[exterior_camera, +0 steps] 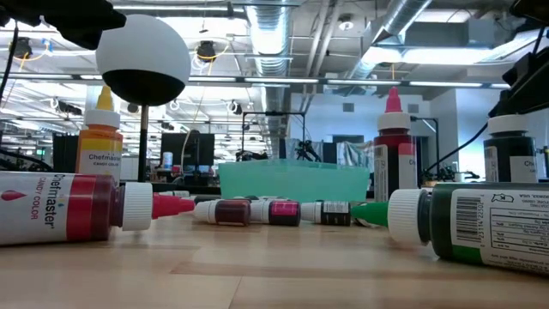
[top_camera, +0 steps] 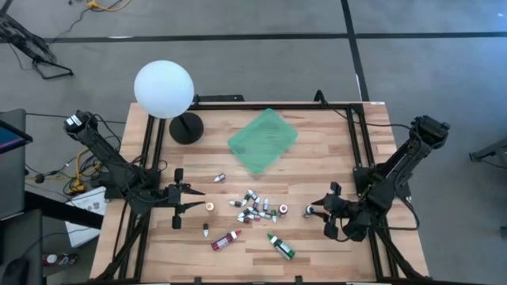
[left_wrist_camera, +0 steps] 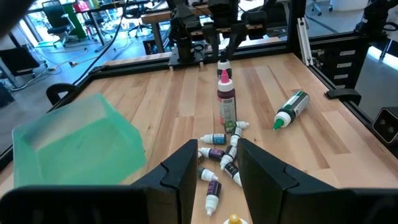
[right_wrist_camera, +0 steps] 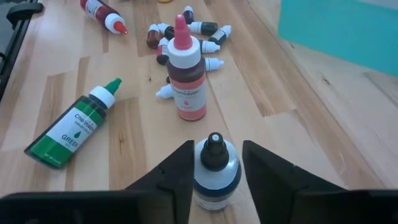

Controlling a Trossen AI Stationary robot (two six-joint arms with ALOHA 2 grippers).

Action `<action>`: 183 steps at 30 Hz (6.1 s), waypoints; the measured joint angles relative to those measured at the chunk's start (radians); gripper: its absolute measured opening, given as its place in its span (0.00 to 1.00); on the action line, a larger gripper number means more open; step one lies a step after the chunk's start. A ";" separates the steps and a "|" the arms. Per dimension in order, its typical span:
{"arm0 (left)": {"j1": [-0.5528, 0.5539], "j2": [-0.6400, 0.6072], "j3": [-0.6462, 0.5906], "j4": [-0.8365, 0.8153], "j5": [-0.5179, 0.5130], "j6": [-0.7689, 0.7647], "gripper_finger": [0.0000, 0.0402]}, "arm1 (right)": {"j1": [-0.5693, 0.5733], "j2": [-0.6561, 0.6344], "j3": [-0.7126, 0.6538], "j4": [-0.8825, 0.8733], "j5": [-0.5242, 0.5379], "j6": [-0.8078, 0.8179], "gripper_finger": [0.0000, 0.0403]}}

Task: Pick & Place food coloring
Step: Put the right black food coloring bottle into the green bin, then put the yellow food coloring bottle into the green bin

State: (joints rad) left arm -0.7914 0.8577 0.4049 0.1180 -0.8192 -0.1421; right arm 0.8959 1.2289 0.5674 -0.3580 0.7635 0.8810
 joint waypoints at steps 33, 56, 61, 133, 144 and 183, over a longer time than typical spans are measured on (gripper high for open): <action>0.000 0.000 0.000 0.000 -0.001 0.000 0.27 | -0.008 0.000 0.000 0.061 0.028 -0.130 0.08; 0.000 0.000 0.000 0.000 -0.005 0.000 0.27 | -0.347 -0.114 0.188 0.053 0.017 -0.584 0.09; 0.000 0.000 0.000 0.000 -0.005 0.000 0.27 | -0.490 -0.138 0.226 0.056 -0.028 -0.690 0.08; 0.001 0.000 -0.001 -0.048 -0.113 -0.021 0.27 | -1.501 0.494 0.378 0.581 -0.816 -1.047 0.12; 0.001 0.000 -0.001 -0.048 -0.112 -0.021 0.27 | -1.501 0.494 0.378 0.582 -0.816 -1.047 0.12; 0.001 0.000 -0.001 -0.049 -0.105 -0.028 0.27 | -1.430 0.166 0.378 0.303 -0.778 -1.048 0.17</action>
State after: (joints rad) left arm -0.7906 0.8577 0.4042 0.0692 -0.9242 -0.1699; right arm -0.5343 1.3948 0.9451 -0.0551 -0.0145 -0.1665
